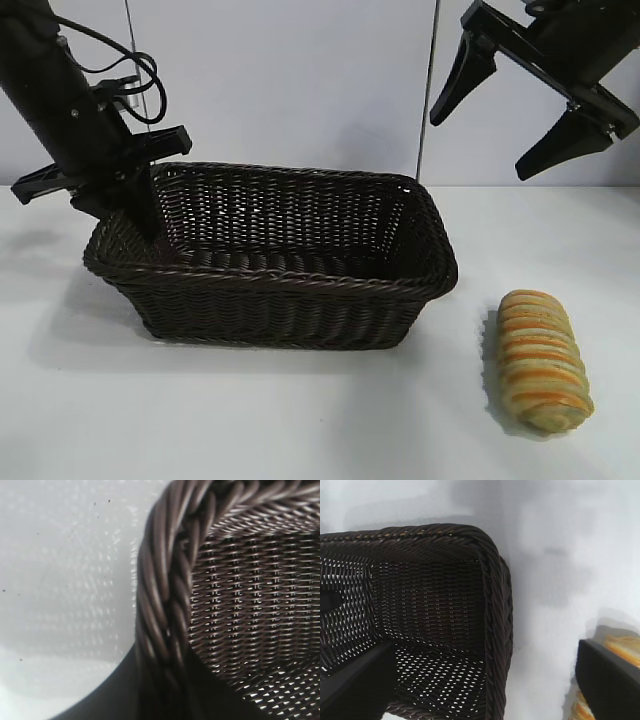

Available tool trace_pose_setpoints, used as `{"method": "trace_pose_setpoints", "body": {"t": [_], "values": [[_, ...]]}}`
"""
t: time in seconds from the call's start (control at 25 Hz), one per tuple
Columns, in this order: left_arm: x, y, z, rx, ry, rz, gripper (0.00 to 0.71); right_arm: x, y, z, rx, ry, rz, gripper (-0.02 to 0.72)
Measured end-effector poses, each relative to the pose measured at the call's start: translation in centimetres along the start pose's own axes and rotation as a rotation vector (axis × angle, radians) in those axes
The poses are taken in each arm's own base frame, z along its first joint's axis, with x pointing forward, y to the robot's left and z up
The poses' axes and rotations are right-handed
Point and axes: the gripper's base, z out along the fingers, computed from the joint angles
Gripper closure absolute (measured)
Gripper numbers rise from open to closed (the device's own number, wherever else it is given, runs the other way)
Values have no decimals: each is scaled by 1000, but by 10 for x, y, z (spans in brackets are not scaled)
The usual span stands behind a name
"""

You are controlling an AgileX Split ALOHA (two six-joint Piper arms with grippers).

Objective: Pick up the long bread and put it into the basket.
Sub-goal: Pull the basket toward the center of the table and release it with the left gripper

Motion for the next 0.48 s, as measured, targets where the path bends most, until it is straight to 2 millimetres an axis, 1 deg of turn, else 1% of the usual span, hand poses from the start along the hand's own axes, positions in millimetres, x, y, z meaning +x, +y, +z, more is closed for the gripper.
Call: {"method": "trace_pose_setpoints", "body": {"t": [0.08,0.2,0.36,0.48], "values": [[0,0,-4,-13,-7,-10,41,0,0,0,0,0,0,8],[0,1,-17,-64,-29,-9,23,0,0,0,0,0,0,8],[-2,-2,-43,-131,-48,26,17,0,0,0,0,0,0,8],[-7,-8,-62,-141,-77,44,16,0,0,0,-1,0,1,8]]}}
